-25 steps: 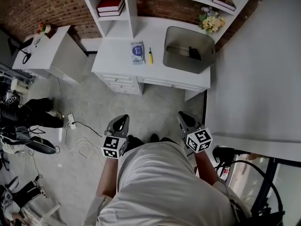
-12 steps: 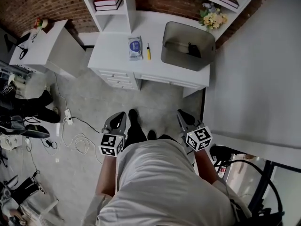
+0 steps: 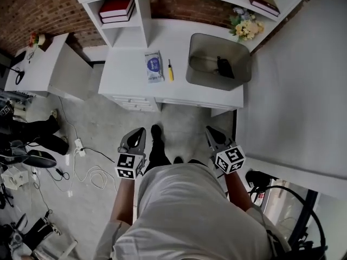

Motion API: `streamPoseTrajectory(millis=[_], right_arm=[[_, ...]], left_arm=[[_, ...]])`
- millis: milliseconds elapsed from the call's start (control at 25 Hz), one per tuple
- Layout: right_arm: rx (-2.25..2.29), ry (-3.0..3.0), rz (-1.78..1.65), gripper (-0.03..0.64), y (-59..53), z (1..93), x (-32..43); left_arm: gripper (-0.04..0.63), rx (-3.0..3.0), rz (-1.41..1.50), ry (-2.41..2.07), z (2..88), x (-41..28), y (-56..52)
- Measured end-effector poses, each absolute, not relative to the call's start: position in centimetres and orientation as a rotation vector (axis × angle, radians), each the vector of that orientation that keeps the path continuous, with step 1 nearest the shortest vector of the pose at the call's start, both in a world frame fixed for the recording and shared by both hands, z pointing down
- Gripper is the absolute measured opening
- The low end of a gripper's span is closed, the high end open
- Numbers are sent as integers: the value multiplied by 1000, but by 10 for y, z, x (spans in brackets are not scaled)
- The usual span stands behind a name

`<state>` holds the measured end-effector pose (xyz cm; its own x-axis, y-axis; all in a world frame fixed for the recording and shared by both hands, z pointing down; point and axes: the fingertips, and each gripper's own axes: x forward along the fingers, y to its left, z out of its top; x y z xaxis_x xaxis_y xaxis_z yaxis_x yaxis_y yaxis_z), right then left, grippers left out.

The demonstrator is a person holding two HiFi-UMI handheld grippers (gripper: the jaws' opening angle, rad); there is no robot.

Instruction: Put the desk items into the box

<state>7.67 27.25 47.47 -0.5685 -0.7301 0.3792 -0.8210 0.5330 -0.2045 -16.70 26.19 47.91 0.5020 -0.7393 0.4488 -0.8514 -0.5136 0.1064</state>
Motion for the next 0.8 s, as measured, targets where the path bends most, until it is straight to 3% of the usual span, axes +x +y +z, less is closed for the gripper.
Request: streamPoseTrajectory(millis=[800], right_arm=[[1423, -2477, 632, 2, 115, 473, 12]], left_arm=[[5, 2501, 549, -1095, 501, -212, 74]])
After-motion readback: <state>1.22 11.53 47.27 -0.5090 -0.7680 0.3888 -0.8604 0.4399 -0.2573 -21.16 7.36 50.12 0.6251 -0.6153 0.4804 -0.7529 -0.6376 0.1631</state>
